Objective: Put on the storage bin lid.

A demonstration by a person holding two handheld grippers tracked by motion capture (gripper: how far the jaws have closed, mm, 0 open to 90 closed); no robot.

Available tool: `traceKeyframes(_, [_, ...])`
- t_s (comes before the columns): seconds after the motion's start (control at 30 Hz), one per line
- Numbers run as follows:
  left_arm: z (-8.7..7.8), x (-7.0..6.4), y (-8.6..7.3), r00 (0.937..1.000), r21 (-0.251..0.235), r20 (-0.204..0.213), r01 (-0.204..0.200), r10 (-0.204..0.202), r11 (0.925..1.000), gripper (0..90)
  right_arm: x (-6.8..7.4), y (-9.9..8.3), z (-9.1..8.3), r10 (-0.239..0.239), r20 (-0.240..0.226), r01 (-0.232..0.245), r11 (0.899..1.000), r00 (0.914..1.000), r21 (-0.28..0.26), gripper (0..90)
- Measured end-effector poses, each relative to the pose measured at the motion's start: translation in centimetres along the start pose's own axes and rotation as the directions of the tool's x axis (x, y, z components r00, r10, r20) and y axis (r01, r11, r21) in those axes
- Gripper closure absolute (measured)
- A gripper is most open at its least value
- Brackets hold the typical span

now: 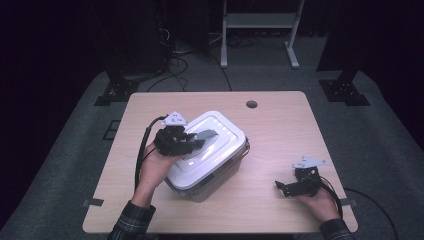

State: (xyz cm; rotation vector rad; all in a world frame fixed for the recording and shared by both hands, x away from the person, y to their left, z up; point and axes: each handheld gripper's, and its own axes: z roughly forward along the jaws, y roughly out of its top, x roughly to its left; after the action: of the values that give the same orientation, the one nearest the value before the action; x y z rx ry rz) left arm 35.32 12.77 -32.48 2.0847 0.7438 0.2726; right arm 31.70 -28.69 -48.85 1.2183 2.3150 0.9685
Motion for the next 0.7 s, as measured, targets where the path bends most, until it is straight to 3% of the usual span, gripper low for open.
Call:
traceKeyframes(0.2, [0.8, -0.5, 0.1, 0.9998, 0.025, -0.002, -0.020, 0.020, 0.9995, 66.3, 0.0, 0.0, 0.0, -0.001, 0.000, 0.001, 1.000, 1.0000, 0.000, 0.0])
traceKeyframes(0.7, [2.3, -0.9, -0.4, 0.9996, 0.069, -0.010, -0.027, 0.027, 0.9973, 66.3, 0.0, 0.0, 0.0, -0.004, -0.003, 0.004, 1.000, 1.0000, 0.001, 0.0])
